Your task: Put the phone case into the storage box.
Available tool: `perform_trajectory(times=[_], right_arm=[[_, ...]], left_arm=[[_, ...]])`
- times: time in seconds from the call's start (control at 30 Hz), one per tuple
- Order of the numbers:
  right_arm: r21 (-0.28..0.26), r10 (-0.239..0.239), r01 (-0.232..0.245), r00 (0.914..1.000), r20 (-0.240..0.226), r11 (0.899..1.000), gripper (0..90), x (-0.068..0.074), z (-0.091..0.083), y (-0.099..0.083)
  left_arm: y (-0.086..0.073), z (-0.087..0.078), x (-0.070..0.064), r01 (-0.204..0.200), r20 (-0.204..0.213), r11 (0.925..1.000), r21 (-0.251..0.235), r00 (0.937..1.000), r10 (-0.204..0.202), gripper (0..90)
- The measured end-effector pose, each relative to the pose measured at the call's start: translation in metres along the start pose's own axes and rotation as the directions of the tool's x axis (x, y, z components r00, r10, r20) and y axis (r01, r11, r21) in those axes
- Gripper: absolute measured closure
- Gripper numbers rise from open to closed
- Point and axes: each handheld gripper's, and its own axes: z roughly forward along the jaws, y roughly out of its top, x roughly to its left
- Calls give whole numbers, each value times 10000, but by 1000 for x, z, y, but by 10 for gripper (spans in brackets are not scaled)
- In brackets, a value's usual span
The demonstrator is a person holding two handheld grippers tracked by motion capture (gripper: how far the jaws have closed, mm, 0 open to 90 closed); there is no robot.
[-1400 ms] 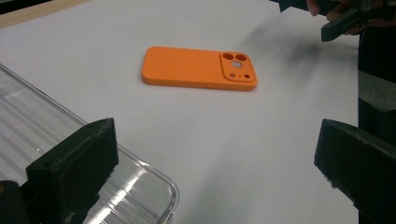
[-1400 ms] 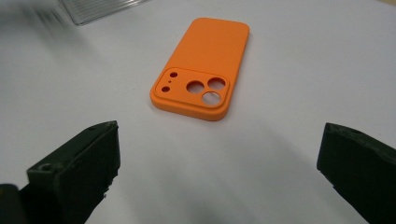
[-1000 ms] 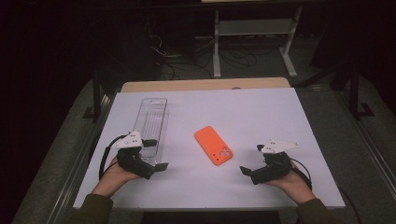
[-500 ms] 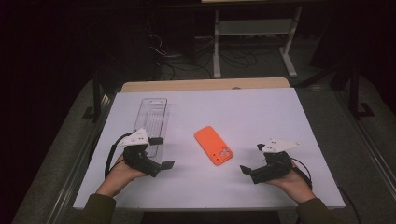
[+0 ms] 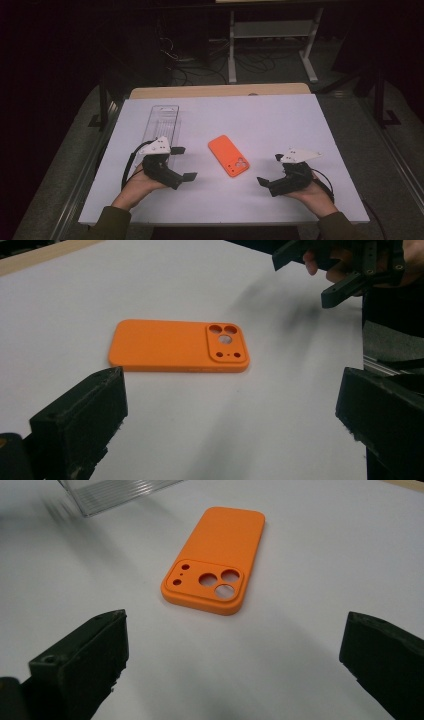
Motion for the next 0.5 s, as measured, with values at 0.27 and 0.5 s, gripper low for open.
perform_trajectory(times=[0.27, 0.5], right_arm=[[-54, 1, -1, 10000, -26, 10000, 0, 0, -1, 0], [-25, 10, -10, 10000, -31, 10000, 0, 0, 0, 0]], left_arm=[[7, 15, -8, -107, 124, 9998, 157, 9999, 105, 59], [11, 26, -13, -209, 113, 9997, 155, 9997, 208, 138]])
